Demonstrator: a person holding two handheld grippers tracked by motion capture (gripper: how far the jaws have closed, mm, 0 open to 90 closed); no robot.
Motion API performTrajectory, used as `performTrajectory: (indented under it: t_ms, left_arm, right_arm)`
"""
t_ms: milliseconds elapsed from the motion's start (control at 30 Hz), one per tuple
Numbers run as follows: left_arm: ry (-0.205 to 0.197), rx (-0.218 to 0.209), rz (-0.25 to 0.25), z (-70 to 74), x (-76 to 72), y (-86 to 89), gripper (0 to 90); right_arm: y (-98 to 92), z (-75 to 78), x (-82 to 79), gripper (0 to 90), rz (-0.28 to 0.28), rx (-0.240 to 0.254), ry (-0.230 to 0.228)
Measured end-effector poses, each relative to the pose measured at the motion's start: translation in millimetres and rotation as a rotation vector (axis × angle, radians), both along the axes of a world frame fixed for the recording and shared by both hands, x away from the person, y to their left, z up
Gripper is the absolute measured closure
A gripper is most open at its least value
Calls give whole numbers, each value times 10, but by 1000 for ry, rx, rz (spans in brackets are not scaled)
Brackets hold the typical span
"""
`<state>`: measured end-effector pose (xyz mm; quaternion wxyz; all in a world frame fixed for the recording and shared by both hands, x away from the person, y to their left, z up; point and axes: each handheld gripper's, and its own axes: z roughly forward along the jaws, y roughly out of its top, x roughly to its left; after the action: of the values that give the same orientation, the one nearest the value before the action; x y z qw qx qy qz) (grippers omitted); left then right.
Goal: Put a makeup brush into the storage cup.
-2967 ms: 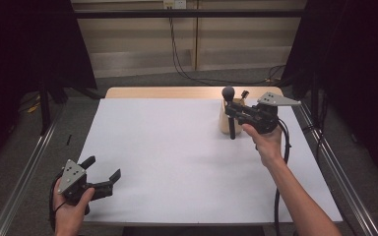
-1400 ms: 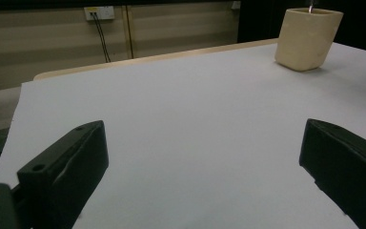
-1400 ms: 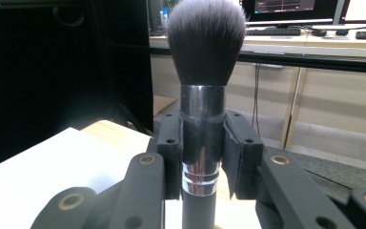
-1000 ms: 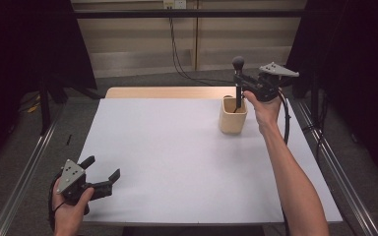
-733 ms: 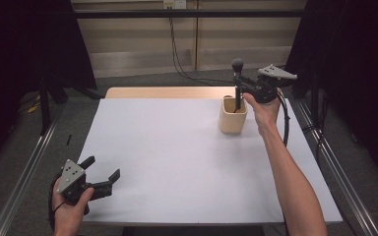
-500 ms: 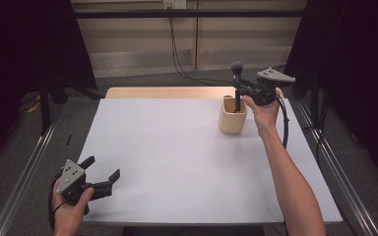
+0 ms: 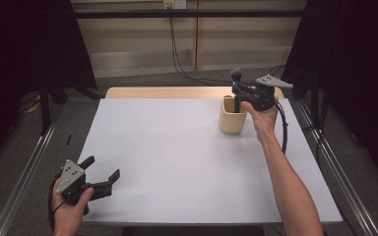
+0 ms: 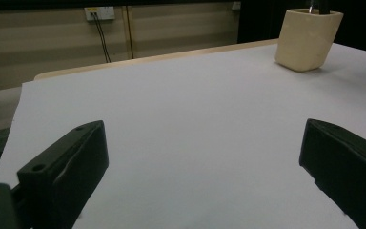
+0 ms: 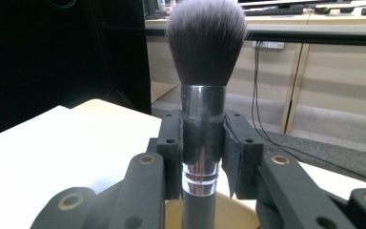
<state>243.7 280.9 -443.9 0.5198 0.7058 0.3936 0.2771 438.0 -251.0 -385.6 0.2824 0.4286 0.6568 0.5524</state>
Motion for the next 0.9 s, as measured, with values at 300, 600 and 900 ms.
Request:
performTrajectory:
  t_ms: [300, 600, 900]
  left_arm:
    - [0, 6, 1, 2, -1, 0, 25]
    - [-1, 4, -1, 0, 1, -7, 25]
    - [-1, 3, 2, -1, 1, -7, 25]
  right_arm:
    - [-14, -125, -19, 713, 7, 1, 15]
    - [-27, -215, -41, 713, 12, -5, 23]
    - [-25, -325, -56, 713, 12, -26, 42]
